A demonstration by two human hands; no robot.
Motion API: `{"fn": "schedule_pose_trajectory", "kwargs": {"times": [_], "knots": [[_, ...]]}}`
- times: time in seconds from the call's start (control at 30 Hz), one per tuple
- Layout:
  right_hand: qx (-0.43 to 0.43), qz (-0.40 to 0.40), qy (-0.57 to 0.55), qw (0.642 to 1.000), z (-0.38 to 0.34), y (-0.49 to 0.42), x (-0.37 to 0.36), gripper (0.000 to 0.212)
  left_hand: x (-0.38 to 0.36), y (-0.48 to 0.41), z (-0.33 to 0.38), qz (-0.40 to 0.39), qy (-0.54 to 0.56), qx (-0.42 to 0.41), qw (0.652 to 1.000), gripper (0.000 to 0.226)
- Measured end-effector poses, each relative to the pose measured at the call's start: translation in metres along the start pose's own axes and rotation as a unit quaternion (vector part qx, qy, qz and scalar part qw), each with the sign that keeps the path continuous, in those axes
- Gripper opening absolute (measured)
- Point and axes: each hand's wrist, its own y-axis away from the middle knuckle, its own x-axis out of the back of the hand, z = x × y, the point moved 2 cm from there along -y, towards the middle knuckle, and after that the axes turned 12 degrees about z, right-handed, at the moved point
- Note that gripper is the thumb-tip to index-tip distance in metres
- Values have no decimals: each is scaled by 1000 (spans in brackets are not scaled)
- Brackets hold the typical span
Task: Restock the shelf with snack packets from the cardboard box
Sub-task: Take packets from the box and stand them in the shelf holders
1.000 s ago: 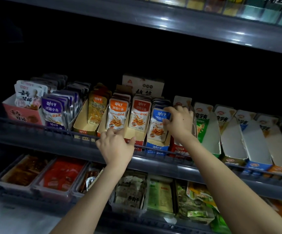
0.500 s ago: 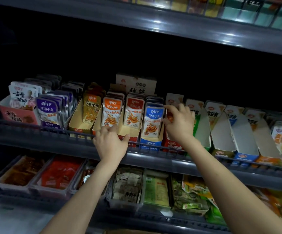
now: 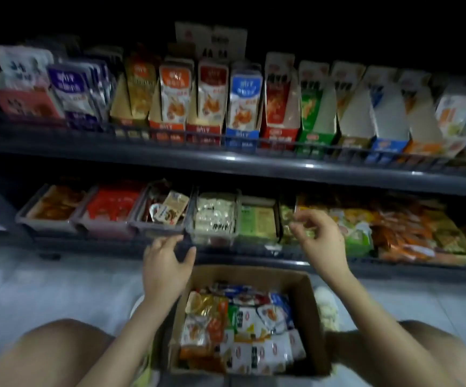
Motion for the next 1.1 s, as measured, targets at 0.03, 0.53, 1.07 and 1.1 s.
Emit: {"fn": "schedule_pose_trajectory", "kwargs": {"times": [0.03,0.53,1.07,1.1], "knots": [[-42,-22,-1,999,15,21,-6,8,-6,15,-14,-14,-10,2,1000,35],[-297,-337,150,880,186,214,-93,20,-107,110,-131,-120,-125,47,984,61],[-160,-433,288,839,174,241,-161,41,-133,144,-154,-143,-75,25,987,81],[-151,-419,297,844,173,241,-162,39,-132,144,-154,-144,-74,23,987,80]]}}
